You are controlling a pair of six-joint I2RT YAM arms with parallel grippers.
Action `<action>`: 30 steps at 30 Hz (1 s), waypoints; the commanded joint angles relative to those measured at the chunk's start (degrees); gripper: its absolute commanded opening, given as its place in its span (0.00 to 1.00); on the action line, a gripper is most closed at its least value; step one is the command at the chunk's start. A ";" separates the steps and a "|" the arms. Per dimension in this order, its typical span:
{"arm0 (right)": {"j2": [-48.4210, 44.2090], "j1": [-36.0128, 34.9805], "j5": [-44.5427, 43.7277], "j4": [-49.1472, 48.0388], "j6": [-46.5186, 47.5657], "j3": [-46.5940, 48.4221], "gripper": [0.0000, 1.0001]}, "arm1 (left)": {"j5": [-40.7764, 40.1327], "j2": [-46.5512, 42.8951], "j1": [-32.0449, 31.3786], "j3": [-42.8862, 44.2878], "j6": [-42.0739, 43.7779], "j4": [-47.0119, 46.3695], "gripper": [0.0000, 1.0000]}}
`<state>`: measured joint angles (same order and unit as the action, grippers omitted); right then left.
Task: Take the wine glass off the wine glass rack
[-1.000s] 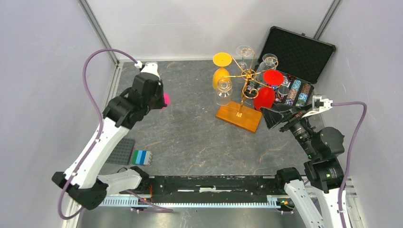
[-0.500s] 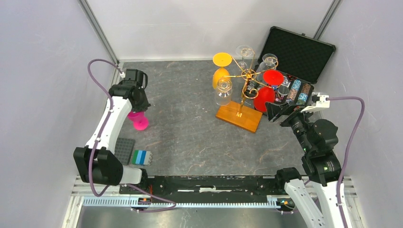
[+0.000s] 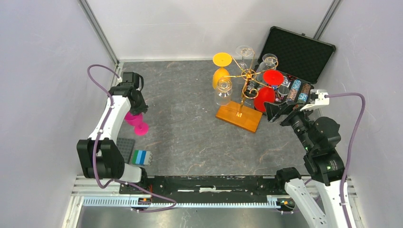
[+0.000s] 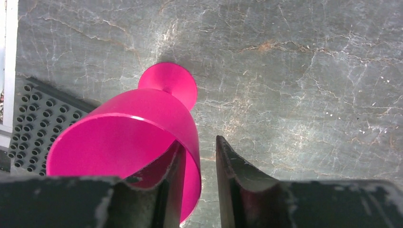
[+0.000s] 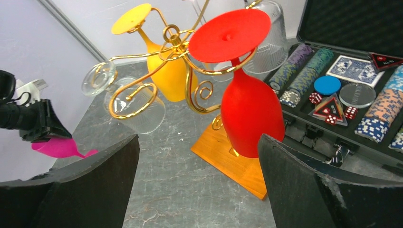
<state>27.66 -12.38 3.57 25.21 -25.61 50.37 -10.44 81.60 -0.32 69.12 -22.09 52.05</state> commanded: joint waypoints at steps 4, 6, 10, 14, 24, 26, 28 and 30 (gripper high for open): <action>1.43 -0.22 2.60 -0.49 1.19 3.97 0.97 | -0.20 -0.53 0.18 2.61 3.02 -1.15 0.48; 1.52 -0.22 1.95 -0.27 1.00 4.88 0.97 | -1.81 -1.14 0.23 4.17 3.70 0.24 0.54; 2.53 -0.22 1.54 0.83 0.98 7.11 0.97 | -2.51 -3.77 0.22 7.66 3.84 2.76 0.60; 3.47 -0.22 2.47 1.16 -0.47 7.68 0.96 | 2.92 -8.08 0.23 10.43 2.63 3.71 0.64; 6.69 -0.22 -0.48 -1.06 -9.05 7.06 0.98 | 23.02 -16.83 0.23 10.46 3.31 -1.03 1.00; 7.22 -0.23 -1.39 -2.19 -11.68 6.78 0.98 | 30.32 -18.64 0.23 8.32 2.83 -4.63 1.00; 7.66 -0.17 -3.18 -2.34 -13.89 7.18 0.98 | 37.04 -20.44 0.23 5.58 1.22 -9.13 1.00; 7.96 -0.26 -6.69 -2.96 -15.14 7.71 0.98 | 43.19 -21.92 0.19 2.53 -1.61 -14.13 1.00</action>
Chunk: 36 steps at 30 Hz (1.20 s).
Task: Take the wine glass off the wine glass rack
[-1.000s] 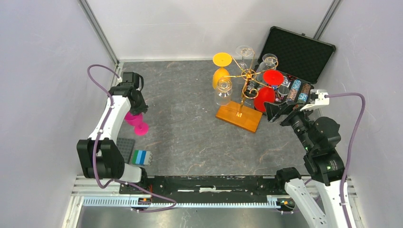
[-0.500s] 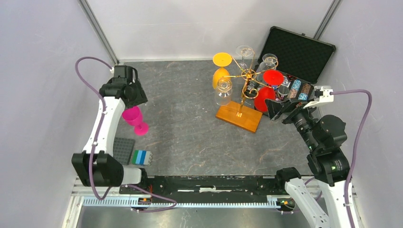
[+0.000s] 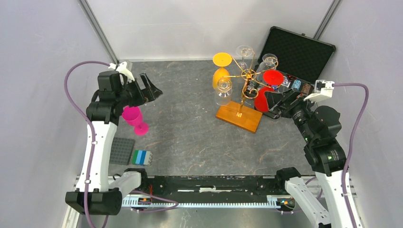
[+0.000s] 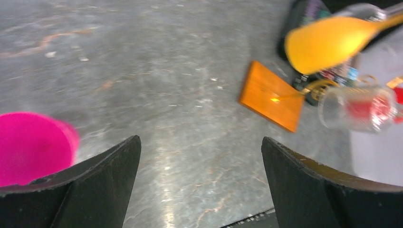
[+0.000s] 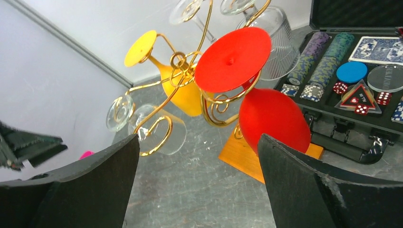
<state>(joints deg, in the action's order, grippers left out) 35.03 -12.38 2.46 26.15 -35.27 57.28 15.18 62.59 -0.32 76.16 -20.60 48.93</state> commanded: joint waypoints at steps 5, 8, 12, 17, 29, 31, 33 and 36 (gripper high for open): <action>1.91 -0.19 -11.32 -3.67 -8.90 1.11 0.98 | 26.98 -4.37 0.23 -10.24 -7.93 -20.56 1.00; 3.29 -0.24 -13.46 -4.09 -11.70 0.09 0.98 | 27.71 -4.77 0.23 -11.87 -8.23 -22.02 1.00; 5.22 -0.19 -15.94 -10.23 -11.82 -0.55 0.93 | 29.11 -5.14 0.23 -14.04 -8.59 -25.00 1.00; 11.38 -0.05 -16.54 -12.06 -10.41 2.44 0.92 | 31.40 -3.26 0.23 -14.02 -7.20 -25.67 1.00; 13.85 3.96 -12.56 -10.26 -12.11 1.03 0.80 | 29.56 -1.22 0.23 -13.23 -4.47 -22.97 1.00; 13.59 4.37 -12.24 -10.45 -11.96 1.26 0.82 | 29.34 -1.36 0.23 -13.23 -4.02 -22.59 1.00; 13.40 4.78 -12.11 -10.46 -11.78 1.38 0.86 | 29.00 -1.45 0.22 -13.10 -3.58 -22.26 1.00; 13.05 5.38 -11.69 -10.42 -11.28 1.45 0.88 | 28.60 -1.52 0.23 -13.14 -3.14 -21.81 1.00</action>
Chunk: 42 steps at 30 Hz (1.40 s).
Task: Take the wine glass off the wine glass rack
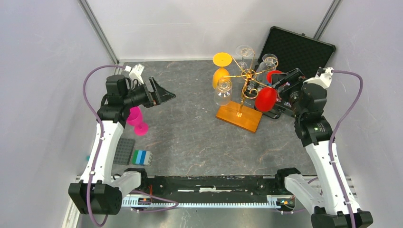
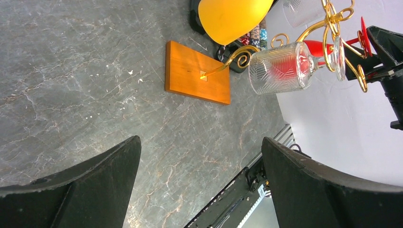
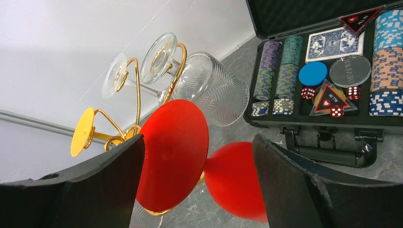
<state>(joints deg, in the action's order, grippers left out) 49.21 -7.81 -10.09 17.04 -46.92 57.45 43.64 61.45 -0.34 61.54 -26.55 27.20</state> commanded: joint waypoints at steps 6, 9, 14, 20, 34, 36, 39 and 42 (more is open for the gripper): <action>-0.90 3.47 3.05 -1.35 0.39 1.65 0.73 | 0.04 -0.65 0.25 1.39 3.08 0.08 1.00; 0.64 4.80 5.69 -1.99 -0.66 2.29 0.64 | -1.06 -0.14 0.25 1.56 2.99 0.02 1.00; 1.24 6.56 9.58 -3.76 -2.08 2.37 0.51 | -1.18 0.01 0.25 1.54 3.82 0.84 1.00; 0.80 7.45 11.67 -4.21 -2.74 3.55 0.28 | -1.69 0.23 0.25 1.22 4.05 0.83 1.00; -0.43 7.46 14.65 -7.08 -7.33 2.22 0.00 | -1.98 0.52 0.23 1.22 4.30 1.19 1.00; -2.18 7.45 14.47 -8.91 -10.45 0.46 0.00 | -1.81 0.47 0.25 1.28 4.13 1.19 1.00; -5.90 7.46 13.55 -13.84 -14.51 -3.29 0.00 | -3.06 0.22 0.25 1.30 3.96 1.19 1.00; -6.86 7.46 11.49 -10.84 -14.17 -1.97 0.00 | -4.35 0.28 0.25 1.47 3.96 1.36 1.00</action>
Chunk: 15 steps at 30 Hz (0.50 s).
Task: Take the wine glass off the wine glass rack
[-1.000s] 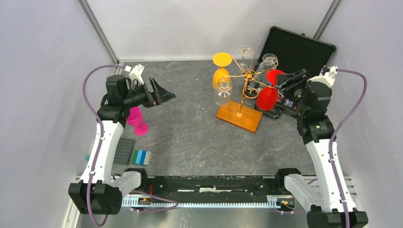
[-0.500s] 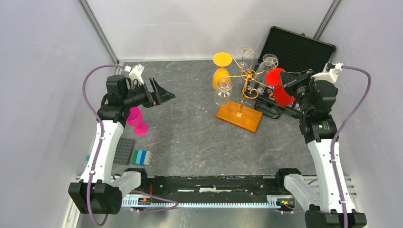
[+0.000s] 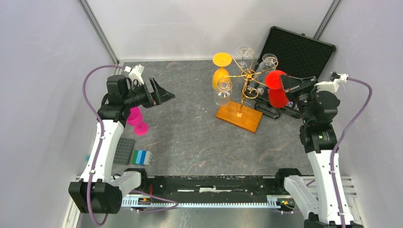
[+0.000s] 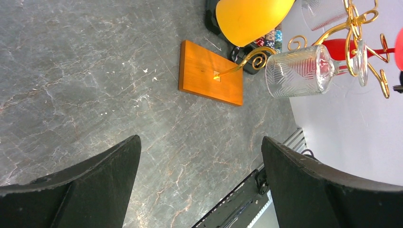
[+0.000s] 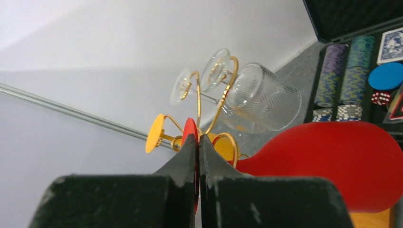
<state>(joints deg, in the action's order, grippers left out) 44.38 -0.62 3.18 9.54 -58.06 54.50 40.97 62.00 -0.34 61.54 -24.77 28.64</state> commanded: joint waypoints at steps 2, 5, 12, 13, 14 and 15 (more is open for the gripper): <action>-2.63 0.26 -2.29 -2.33 -2.67 1.37 0.00 | -1.68 -0.14 0.25 1.48 2.19 -0.08 1.00; -3.09 0.27 -2.01 -0.72 -2.43 2.15 0.00 | -1.68 0.14 0.25 1.37 2.10 -0.08 1.00; -0.71 0.28 4.83 -1.08 -4.18 2.72 0.00 | -1.68 -0.19 0.25 1.35 2.01 -0.08 1.00; -0.59 0.27 5.39 -2.15 -4.69 2.10 0.00 | -1.68 -0.27 0.21 1.35 2.01 -0.04 1.00; -0.49 0.25 6.31 -3.57 -5.25 1.36 0.00 | -1.68 -0.32 0.25 1.32 2.01 0.01 1.00; -0.39 0.28 7.05 -4.84 -5.71 0.81 0.00 | -1.68 -0.31 0.23 1.22 2.01 0.01 1.00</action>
<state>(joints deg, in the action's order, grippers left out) 43.86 -0.62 6.11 10.74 -61.32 55.57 39.29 62.22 -0.34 61.54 -24.80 28.73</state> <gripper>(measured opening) 0.014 0.993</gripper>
